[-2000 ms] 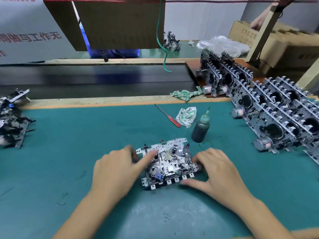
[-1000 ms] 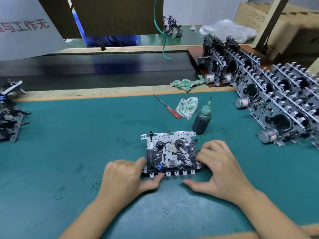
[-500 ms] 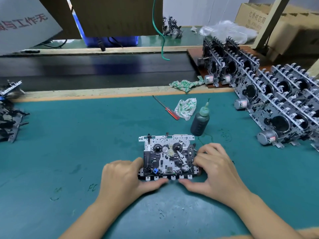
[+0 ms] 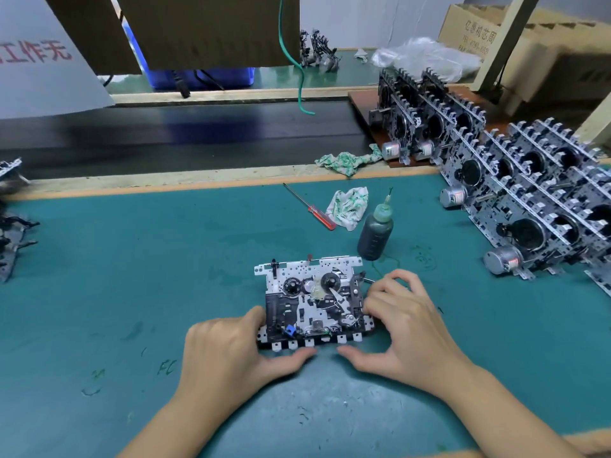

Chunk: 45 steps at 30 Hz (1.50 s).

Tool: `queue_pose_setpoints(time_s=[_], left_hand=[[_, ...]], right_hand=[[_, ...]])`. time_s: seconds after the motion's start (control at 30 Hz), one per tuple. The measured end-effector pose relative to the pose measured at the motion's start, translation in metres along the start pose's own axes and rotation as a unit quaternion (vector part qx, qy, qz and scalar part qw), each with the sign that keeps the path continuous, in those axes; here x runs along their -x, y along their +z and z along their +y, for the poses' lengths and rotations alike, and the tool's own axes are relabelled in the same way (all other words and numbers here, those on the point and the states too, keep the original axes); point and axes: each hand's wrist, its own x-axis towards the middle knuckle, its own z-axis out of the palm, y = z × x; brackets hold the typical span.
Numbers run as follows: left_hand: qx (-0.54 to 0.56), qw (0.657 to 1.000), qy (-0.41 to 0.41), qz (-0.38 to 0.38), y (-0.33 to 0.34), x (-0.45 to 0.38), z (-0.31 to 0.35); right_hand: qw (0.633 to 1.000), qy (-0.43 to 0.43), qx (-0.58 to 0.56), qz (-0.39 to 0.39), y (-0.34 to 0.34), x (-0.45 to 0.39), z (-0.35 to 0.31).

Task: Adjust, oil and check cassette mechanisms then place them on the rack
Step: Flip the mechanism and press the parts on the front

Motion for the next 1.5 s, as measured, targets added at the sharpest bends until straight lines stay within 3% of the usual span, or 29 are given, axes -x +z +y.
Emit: queue_pose_setpoints(time_s=[0.3,0.5,0.7,0.83,0.97,1.13,1.37,1.5], left_hand=[[-0.009,1.0,-0.015,0.0,0.0,-0.003,0.0],[0.053,0.995,0.058,-0.069,-0.008,-0.007,-0.013],[-0.026,0.996,0.079,-0.013,-0.004,-0.005,-0.015],[-0.017,0.996,0.082,-0.022,-0.004,-0.004,-0.015],[-0.019,0.998,0.056,-0.025,-0.006,-0.005,-0.009],[-0.049,0.999,-0.003,-0.001,-0.002,-0.007,-0.001],[0.031,0.999,0.001,-0.039,-0.007,-0.007,-0.005],[0.054,0.996,0.06,-0.049,-0.007,-0.003,-0.005]], right_hand=[[0.999,0.005,-0.035,-0.028,0.001,0.0,0.003],[1.0,0.004,0.019,0.014,0.003,-0.002,0.002],[0.998,0.013,-0.053,-0.03,0.0,0.0,0.002],[0.999,0.003,-0.045,-0.025,-0.002,0.0,0.002],[1.0,-0.004,0.001,-0.009,-0.002,-0.001,-0.002],[0.999,-0.001,-0.037,-0.014,-0.003,0.0,-0.002],[1.0,0.004,0.014,0.014,0.0,-0.001,-0.005],[0.999,0.023,0.038,0.02,-0.002,0.0,-0.005]])
